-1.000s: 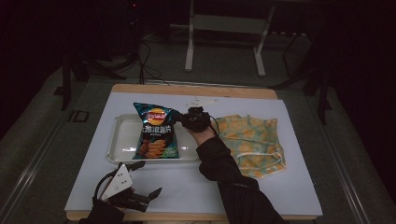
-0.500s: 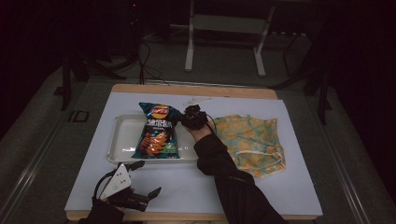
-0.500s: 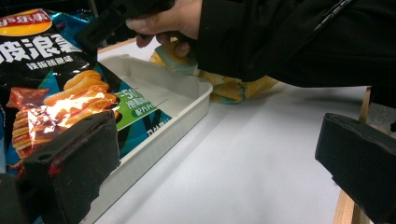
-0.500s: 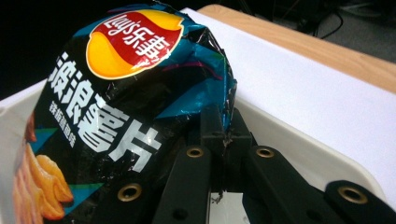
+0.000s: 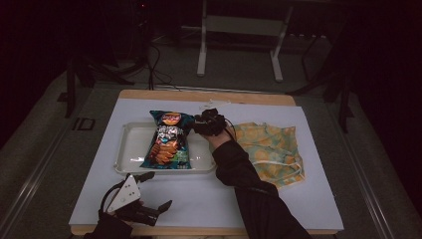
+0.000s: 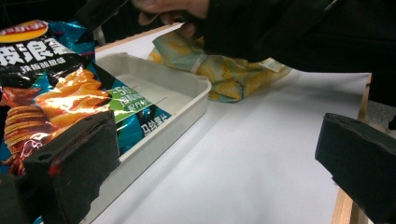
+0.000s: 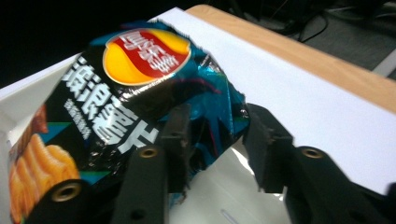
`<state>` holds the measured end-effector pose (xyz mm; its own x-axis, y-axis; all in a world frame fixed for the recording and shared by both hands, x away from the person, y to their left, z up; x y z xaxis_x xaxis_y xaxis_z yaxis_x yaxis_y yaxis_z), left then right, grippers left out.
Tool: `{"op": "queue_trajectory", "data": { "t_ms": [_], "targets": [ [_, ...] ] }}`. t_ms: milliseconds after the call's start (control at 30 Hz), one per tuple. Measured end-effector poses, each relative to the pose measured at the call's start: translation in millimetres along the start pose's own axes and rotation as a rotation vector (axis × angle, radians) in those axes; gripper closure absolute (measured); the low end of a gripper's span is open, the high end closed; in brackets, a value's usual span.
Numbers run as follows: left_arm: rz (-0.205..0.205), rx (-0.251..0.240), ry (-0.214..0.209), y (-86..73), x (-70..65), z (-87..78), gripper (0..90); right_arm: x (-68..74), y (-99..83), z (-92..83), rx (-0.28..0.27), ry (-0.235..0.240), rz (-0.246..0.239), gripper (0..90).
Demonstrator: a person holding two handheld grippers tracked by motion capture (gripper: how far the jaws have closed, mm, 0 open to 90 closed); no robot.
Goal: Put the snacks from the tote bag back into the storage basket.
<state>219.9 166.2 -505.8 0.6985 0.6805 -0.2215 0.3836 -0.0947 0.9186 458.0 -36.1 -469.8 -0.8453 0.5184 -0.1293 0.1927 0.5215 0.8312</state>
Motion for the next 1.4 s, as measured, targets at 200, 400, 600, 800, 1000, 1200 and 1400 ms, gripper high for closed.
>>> {"op": "queue_trajectory", "data": {
  "t_ms": [200, 400, 600, 800, 1000, 1200, 1400],
  "targets": [
    [0.001, 0.006, 0.001, -0.2, 0.0, 0.9, 0.2, -6.4, -1.4, -25.5, -0.025, 0.003, 0.004, 43.8],
    [0.005, 0.008, 0.006, -0.2, 0.3, 1.1, 0.1, -11.7, -7.2, -57.4, -0.042, 0.023, 0.015, 19.9],
    [0.0, 0.007, 0.009, 0.0, 0.4, 1.9, 0.2, -13.9, -10.9, -87.8, -0.067, 0.01, -0.012, 14.0],
    [0.0, 0.008, 0.011, -0.1, 0.6, 1.6, 0.2, -19.1, -18.2, -113.5, -0.054, -0.041, -0.05, 14.2],
    [0.002, 0.011, 0.01, -0.4, 1.0, 2.4, 0.2, -26.1, -26.8, -141.2, -0.077, -0.055, -0.042, 16.3],
    [0.001, 0.01, 0.01, -0.3, 0.9, 2.5, 0.2, -32.6, -40.2, -158.7, -0.063, -0.095, -0.051, 16.3],
    [0.004, 0.014, 0.009, -0.5, 0.6, 2.9, 0.2, -39.3, -62.2, -176.5, -0.041, -0.137, -0.044, 16.3]
  ]
}}
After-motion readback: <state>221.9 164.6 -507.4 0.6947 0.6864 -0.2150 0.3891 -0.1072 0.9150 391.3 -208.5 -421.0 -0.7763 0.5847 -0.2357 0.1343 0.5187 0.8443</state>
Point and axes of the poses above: each handheld gripper's, and its own axes: z roughly forward along the jaws, y roughly out of its top, x roughly to its left, the point moved 3 cm from there along z, roughly forward along the jaws, and after that the axes turned 15 degrees about -z, right-handed, at the moved point
